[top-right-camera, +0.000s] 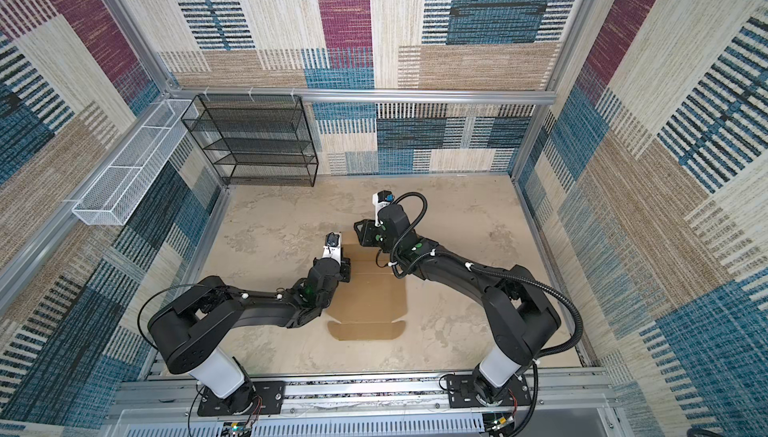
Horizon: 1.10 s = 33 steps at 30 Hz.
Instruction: Fold the paper box
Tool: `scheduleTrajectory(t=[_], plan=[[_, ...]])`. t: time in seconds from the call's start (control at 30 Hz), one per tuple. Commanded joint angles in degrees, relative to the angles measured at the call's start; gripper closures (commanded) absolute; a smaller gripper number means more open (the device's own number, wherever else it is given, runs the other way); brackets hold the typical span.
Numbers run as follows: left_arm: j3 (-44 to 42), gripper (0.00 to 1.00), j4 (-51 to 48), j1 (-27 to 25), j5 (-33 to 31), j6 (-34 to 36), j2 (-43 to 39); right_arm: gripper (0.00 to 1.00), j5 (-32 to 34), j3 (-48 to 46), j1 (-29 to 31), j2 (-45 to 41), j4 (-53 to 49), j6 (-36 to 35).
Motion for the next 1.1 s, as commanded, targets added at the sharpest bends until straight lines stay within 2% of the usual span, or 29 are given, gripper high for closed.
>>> scheduleTrajectory(t=[0.0, 0.2, 0.27, 0.43, 0.7, 0.87, 1.07], plan=[[-0.6, 1.00, 0.6, 0.0, -0.1, 1.4, -0.5, 0.63, 0.5, 1.2, 0.0, -0.3, -0.2, -2.1], [-1.0, 1.00, 1.4, 0.0, -0.4, 0.8, 0.2, 0.61, -0.5, 2.2, 0.5, 1.2, -0.1, -2.5], [-0.9, 1.00, 1.5, 0.0, -0.4, 0.7, 0.3, 0.65, -0.5, 2.1, 0.5, 2.0, 0.3, -2.4], [-1.0, 1.00, 1.7, 0.0, -0.8, 0.7, 0.4, 0.66, 0.8, 1.7, 0.5, 1.2, 0.6, -2.4], [-2.8, 1.00, 0.8, 0.1, -2.8, 0.9, -1.4, 0.57, 8.8, -0.7, 0.5, -8.4, -6.9, -9.1], [-2.8, 1.00, 0.0, 0.1, -2.9, 0.7, -1.6, 0.56, 9.8, -2.5, 0.5, -11.5, -9.1, -10.2], [-2.8, 0.87, 0.2, 0.1, -3.0, 0.8, -1.1, 0.56, 9.4, -3.9, 0.5, -10.9, -7.8, -8.1]])
